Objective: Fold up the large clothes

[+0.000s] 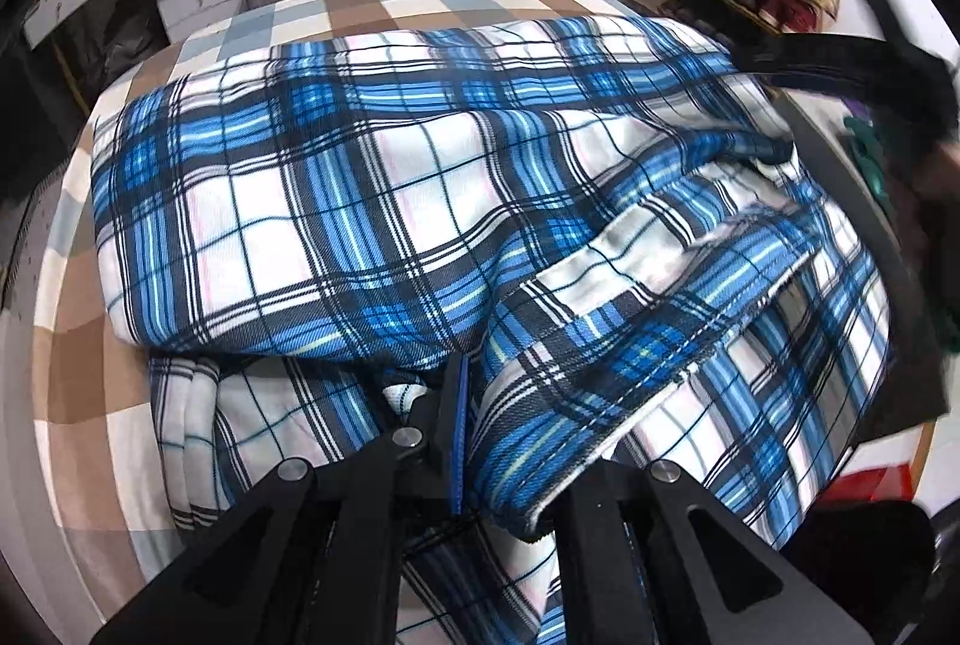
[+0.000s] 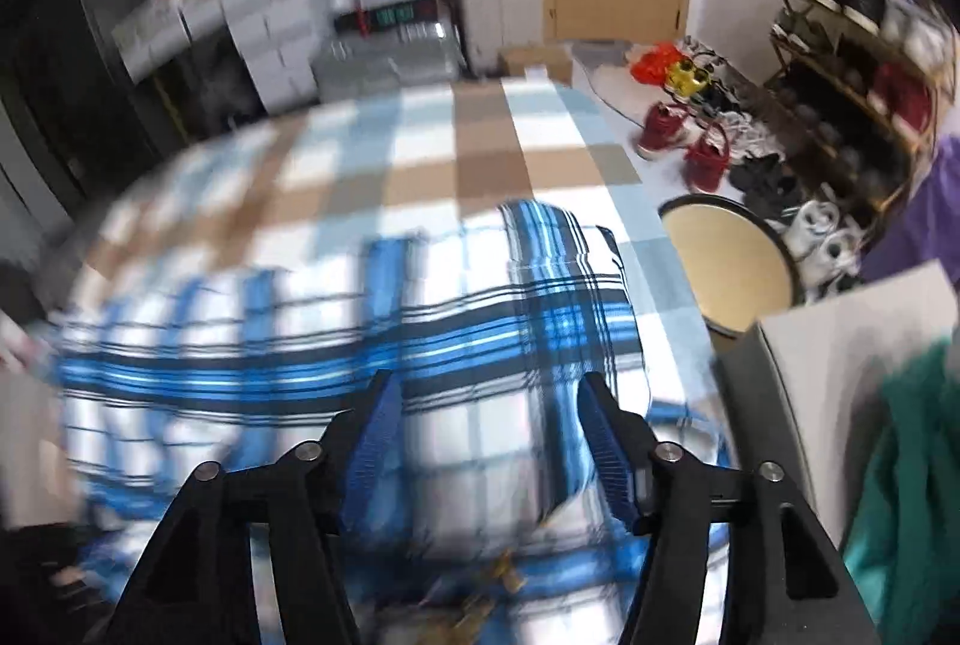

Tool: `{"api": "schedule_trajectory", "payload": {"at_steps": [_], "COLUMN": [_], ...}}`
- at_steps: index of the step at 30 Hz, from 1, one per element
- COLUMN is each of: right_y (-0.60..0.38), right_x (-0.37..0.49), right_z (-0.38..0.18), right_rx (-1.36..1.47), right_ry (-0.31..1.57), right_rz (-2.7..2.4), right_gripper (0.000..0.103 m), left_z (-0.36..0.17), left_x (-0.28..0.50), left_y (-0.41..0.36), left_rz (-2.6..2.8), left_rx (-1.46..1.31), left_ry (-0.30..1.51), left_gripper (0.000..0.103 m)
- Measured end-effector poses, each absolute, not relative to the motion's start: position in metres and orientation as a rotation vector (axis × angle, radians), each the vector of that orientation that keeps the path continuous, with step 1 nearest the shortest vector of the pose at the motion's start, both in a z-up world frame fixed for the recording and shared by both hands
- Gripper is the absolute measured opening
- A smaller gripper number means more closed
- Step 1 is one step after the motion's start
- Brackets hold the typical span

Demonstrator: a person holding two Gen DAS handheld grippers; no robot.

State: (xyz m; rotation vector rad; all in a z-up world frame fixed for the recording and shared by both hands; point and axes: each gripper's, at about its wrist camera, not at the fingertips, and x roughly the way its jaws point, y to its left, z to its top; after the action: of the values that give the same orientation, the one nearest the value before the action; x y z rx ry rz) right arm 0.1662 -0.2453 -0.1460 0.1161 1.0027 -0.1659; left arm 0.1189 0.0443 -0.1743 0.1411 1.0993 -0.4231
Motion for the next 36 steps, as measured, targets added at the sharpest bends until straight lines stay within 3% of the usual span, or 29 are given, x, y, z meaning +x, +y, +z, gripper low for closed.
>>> {"api": "schedule_trajectory", "payload": {"at_steps": [3, 9, 10, 12, 13, 14, 16, 18, 24, 28, 30, 33, 36], "right_y": [-0.252, -0.253, -0.253, -0.244, -0.239, -0.232, -0.223, -0.212, -0.212, -0.249, -0.259, -0.263, -0.259], "right_x": [0.186, 0.183, 0.182, 0.186, 0.187, 0.189, 0.193, 0.202, 0.247, 0.254, 0.252, 0.248, 0.248], "right_z": [-0.187, -0.19, -0.185, -0.166, -0.154, -0.143, -0.126, -0.121, -0.162, -0.208, -0.206, -0.18, -0.152], "right_rx": [0.063, 0.016, 0.015, 0.01, -0.004, -0.024, -0.03, -0.037, -0.215, -0.038, 0.028, 0.061, 0.198], "right_ry": [1.162, 1.217, 1.207, 1.15, 1.111, 1.075, 1.023, 1.01, 1.1, 1.243, 1.228, 1.155, 1.07], "right_rz": [-0.195, -0.19, -0.193, -0.171, -0.156, -0.151, -0.119, -0.092, -0.2, -0.203, -0.199, -0.162, -0.053], "right_gripper": [0.038, 0.042, 0.042, 0.042, 0.042, 0.043, 0.057, 0.061, 0.061, 0.063, 0.065, 0.055, 0.06], "left_z": [-0.177, -0.172, -0.168, -0.161, -0.157, -0.151, -0.136, -0.125, -0.116, -0.123, -0.121, -0.116, -0.119], "left_x": [0.112, 0.121, 0.122, 0.122, 0.122, 0.12, 0.115, 0.11, 0.113, 0.126, 0.128, 0.132, 0.151], "left_y": [0.04, 0.049, 0.052, 0.06, 0.065, 0.071, 0.079, 0.084, 0.095, 0.099, 0.101, 0.099, 0.101], "left_rz": [-0.429, -0.449, -0.476, -0.565, -0.607, -0.645, -0.724, -0.785, -0.71, -0.628, -0.592, -0.521, -0.464], "left_rx": [0.219, 0.136, 0.103, 0.028, -0.018, -0.074, -0.156, -0.201, -0.247, -0.251, -0.229, -0.196, -0.206], "left_ry": [1.091, 1.13, 1.135, 1.163, 1.172, 1.168, 1.142, 1.115, 1.037, 1.038, 1.037, 0.973, 0.95], "left_gripper": [0.001, 0.008, 0.014, 0.039, 0.063, 0.075, 0.076, 0.076, 0.076, 0.076, 0.076, 0.076, 0.077]}}
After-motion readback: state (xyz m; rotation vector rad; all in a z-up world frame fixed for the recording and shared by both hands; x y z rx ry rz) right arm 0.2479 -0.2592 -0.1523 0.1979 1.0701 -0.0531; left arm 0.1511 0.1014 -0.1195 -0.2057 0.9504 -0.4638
